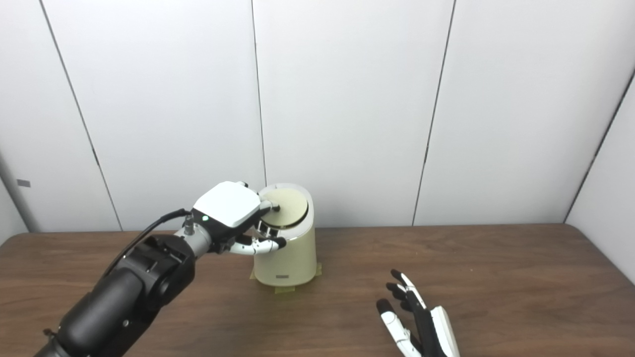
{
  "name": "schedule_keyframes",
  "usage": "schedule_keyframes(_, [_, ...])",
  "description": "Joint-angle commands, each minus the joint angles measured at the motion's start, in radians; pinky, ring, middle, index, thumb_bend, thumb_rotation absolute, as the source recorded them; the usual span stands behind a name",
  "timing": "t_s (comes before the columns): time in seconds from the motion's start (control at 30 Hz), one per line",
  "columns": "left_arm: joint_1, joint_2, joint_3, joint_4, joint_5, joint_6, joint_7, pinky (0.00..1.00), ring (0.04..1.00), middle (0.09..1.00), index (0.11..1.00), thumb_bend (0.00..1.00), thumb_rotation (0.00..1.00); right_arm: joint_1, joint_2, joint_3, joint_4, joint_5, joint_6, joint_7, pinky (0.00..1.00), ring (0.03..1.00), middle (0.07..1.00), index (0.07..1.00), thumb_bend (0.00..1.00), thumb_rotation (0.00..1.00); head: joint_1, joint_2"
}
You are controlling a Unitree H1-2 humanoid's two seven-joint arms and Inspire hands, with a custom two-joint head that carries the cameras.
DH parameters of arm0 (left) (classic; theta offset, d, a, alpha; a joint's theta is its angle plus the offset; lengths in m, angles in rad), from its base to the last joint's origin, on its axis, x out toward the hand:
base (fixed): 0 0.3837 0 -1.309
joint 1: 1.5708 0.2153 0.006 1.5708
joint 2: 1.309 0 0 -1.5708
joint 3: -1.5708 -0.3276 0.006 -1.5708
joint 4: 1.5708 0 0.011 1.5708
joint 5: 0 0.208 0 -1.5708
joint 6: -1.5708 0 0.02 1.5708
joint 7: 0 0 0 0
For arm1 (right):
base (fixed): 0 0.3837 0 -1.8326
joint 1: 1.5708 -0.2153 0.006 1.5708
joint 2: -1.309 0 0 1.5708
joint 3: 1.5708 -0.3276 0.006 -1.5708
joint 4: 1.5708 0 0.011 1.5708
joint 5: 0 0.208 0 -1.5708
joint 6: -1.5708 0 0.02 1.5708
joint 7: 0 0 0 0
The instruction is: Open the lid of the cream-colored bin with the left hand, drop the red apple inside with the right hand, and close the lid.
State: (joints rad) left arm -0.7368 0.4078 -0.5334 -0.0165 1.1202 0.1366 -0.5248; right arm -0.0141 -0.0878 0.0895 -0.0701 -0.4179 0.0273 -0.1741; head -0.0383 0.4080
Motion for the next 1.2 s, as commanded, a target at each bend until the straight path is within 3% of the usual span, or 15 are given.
schedule_keyframes(0.0, [-0.032, 0.004, 0.008, -0.028, 0.026, -0.012, -0.006, 0.97, 0.911, 0.876, 0.889, 0.55, 1.0, -0.015, 0.014, 0.007, 0.031, -0.013, -0.039, -0.02, 0.81, 0.833, 0.829, 0.896, 0.5, 1.0, -0.001, 0.002])
schedule_keyframes(0.4, [0.005, -0.032, -0.009, -0.045, 0.17, -0.039, -0.021, 0.91, 0.889, 0.865, 0.873, 0.57, 0.99, -0.012, 0.016, 0.009, 0.013, -0.011, -0.019, -0.017, 0.82, 0.838, 0.831, 0.898, 0.48, 1.0, -0.011, 0.012])
schedule_keyframes(0.73, [0.023, -0.034, -0.062, 0.013, 0.311, -0.108, 0.076, 0.85, 0.887, 0.87, 0.858, 0.61, 1.0, -0.012, 0.02, 0.014, 0.003, -0.019, -0.001, -0.013, 0.82, 0.833, 0.825, 0.902, 0.47, 1.0, -0.018, 0.017])
schedule_keyframes(1.17, [0.028, -0.035, -0.056, -0.002, 0.279, -0.157, -0.036, 0.86, 0.918, 0.905, 0.845, 0.63, 1.0, -0.012, 0.028, 0.013, -0.014, -0.024, 0.014, -0.009, 0.82, 0.824, 0.815, 0.905, 0.47, 1.0, -0.025, 0.025])
